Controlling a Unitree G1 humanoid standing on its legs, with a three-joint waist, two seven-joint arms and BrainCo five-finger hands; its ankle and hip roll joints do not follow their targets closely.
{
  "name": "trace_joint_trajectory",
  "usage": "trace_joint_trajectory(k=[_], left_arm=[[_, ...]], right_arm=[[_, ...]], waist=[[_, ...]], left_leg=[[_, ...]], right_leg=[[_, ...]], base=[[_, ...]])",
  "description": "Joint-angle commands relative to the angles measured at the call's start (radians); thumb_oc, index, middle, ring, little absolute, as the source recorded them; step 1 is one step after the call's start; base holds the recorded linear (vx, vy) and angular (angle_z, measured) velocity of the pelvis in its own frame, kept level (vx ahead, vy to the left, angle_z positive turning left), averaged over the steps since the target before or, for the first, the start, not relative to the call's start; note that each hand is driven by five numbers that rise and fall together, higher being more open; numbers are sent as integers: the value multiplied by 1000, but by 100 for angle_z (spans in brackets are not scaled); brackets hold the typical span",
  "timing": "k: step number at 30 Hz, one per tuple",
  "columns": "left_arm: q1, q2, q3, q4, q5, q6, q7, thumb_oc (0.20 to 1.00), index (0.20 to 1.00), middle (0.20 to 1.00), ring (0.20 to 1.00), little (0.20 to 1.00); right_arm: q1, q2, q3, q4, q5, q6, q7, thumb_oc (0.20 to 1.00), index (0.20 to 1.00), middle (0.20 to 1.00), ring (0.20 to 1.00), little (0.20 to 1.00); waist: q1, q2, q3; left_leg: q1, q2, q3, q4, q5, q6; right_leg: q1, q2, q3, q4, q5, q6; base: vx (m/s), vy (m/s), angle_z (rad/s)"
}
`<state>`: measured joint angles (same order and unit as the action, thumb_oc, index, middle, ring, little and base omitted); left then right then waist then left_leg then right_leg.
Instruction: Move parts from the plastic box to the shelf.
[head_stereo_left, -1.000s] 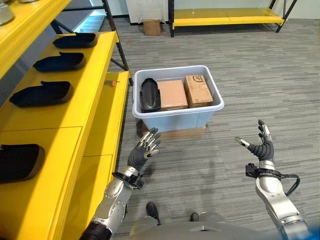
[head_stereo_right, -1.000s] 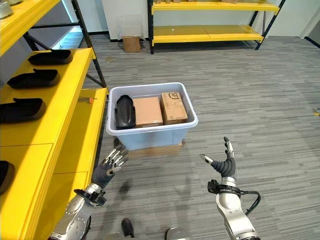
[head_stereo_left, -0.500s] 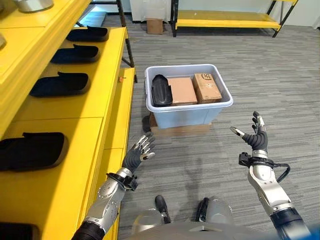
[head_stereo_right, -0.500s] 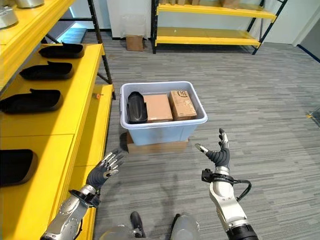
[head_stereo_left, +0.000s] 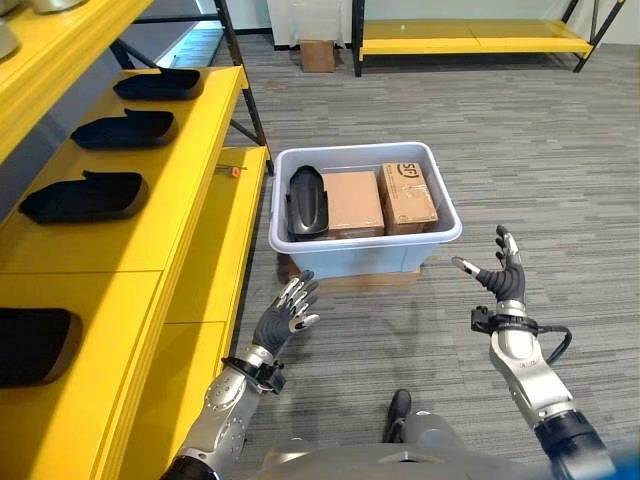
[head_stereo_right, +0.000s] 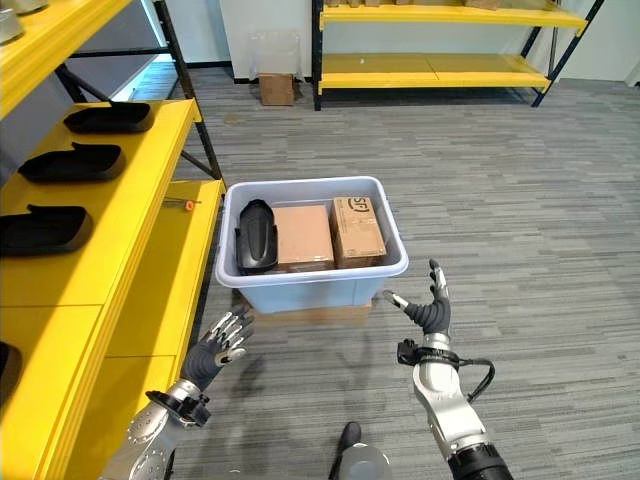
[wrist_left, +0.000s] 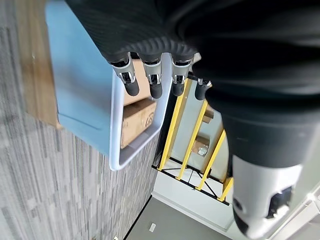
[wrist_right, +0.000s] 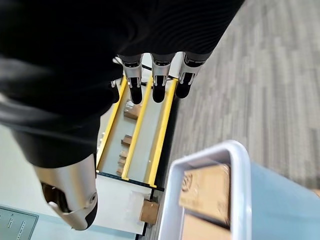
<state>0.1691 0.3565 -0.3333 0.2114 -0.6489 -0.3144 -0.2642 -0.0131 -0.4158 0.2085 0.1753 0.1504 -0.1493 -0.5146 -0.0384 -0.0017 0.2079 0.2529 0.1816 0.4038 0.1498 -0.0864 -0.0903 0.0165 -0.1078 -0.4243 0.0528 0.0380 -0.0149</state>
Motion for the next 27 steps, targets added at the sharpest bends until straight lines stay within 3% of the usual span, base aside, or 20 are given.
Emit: trace_joint_trajectory(k=[1,4,6,8,10,12,14,16,17,18,19,21,25,27], left_arm=[[-13,12,0,-56,-14,-66,-26,1000,1000,1000,1000,1000],[-16,4,-4,-41,-37,-80,-3,1000,1000,1000,1000,1000],[-9,-2,8,-37,-70,-65,7,1000,1000,1000,1000,1000],[-5,-4,35,-12,-93,-53,1,1000,1000,1000,1000,1000],[-2,-2,53,-3,-78,-51,8,1000,1000,1000,1000,1000],[1,3,86,-4,-74,-33,2,1000,1000,1000,1000,1000],[1,12,95,-13,-63,-24,15,1000,1000,1000,1000,1000],[3,16,97,-9,-65,-29,31,1000,1000,1000,1000,1000],[16,7,105,1,-77,-38,35,1000,1000,1000,1000,1000],[27,-2,112,16,-82,-51,32,1000,1000,1000,1000,1000],[29,-7,116,23,-81,-55,31,1000,1000,1000,1000,1000],[32,-18,134,35,-87,-53,29,1000,1000,1000,1000,1000],[27,-18,133,51,-62,-55,14,1000,1000,1000,1000,1000],[21,-5,126,66,-27,-62,14,1000,1000,1000,1000,1000]], right_arm=[[-2,-16,-23,-20,-39,-70,-33,1000,1000,1000,1000,1000],[-4,-36,-31,-21,-40,-70,-24,1000,1000,1000,1000,1000],[10,-38,-38,-30,-40,-72,-22,1000,1000,1000,1000,1000],[29,-40,-61,-22,-19,-84,-1,1000,1000,1000,1000,1000],[35,-36,-72,-6,-16,-97,13,1000,1000,1000,1000,1000],[42,-30,-75,0,-10,-107,35,1000,1000,1000,1000,1000],[40,-28,-68,-12,-3,-100,53,1000,1000,1000,1000,1000],[44,-30,-49,-38,-5,-92,65,1000,1000,1000,1000,1000],[53,-33,-18,-54,-7,-88,79,1000,1000,1000,1000,1000],[52,-35,15,-52,-11,-96,80,1000,1000,1000,1000,1000],[51,-35,23,-46,-9,-97,85,1000,1000,1000,1000,1000],[49,-33,33,-42,1,-96,101,1000,1000,1000,1000,1000],[73,-30,28,-62,7,-96,104,1000,1000,1000,1000,1000],[82,-24,18,-59,16,-93,112,1000,1000,1000,1000,1000]], waist=[[1,-36,-34],[1,-33,-38],[-4,-37,-47],[-11,-38,-65],[-6,-32,-68],[7,-26,-53],[7,-19,-37],[6,-11,-19],[18,-2,-4],[26,5,9],[33,5,13],[43,1,19],[37,-9,13],[32,-14,6]], left_leg=[[-50,22,65,36,35,-9],[-106,55,52,133,83,-35],[-111,55,53,164,84,-36],[-110,71,86,272,112,-55],[-120,42,69,286,101,-49],[-162,-11,33,215,44,-10],[-181,-22,42,92,47,1],[-226,8,80,-18,116,-15],[-270,56,69,-81,221,-44],[-284,90,44,-123,278,-62],[-290,100,22,-123,289,-66],[-270,89,-12,-134,253,-56],[-231,64,0,-143,200,-35],[-204,29,-8,-146,166,-17]], right_leg=[[-27,-49,-15,-35,39,104],[1,-6,0,-56,-4,66],[12,13,0,-62,-23,49],[24,38,-29,-76,-50,21],[16,41,-36,-64,-59,15],[5,29,-22,-46,-46,34],[10,17,-6,-34,-45,54],[57,10,9,-42,-60,63],[101,7,26,-52,-76,67],[128,2,44,-50,-90,70],[136,-2,52,-49,-93,71],[147,-19,64,-25,-105,80],[145,-37,60,10,-114,92],[141,-38,71,26,-116,97]], base=[[278,-231,-16],[287,-260,-17],[243,-289,1],[201,-357,31],[90,-151,77],[94,21,34],[102,127,0],[188,180,16],[347,272,-31],[352,266,-59],[264,207,-86],[223,226,-99],[157,196,-29],[217,288,17]])
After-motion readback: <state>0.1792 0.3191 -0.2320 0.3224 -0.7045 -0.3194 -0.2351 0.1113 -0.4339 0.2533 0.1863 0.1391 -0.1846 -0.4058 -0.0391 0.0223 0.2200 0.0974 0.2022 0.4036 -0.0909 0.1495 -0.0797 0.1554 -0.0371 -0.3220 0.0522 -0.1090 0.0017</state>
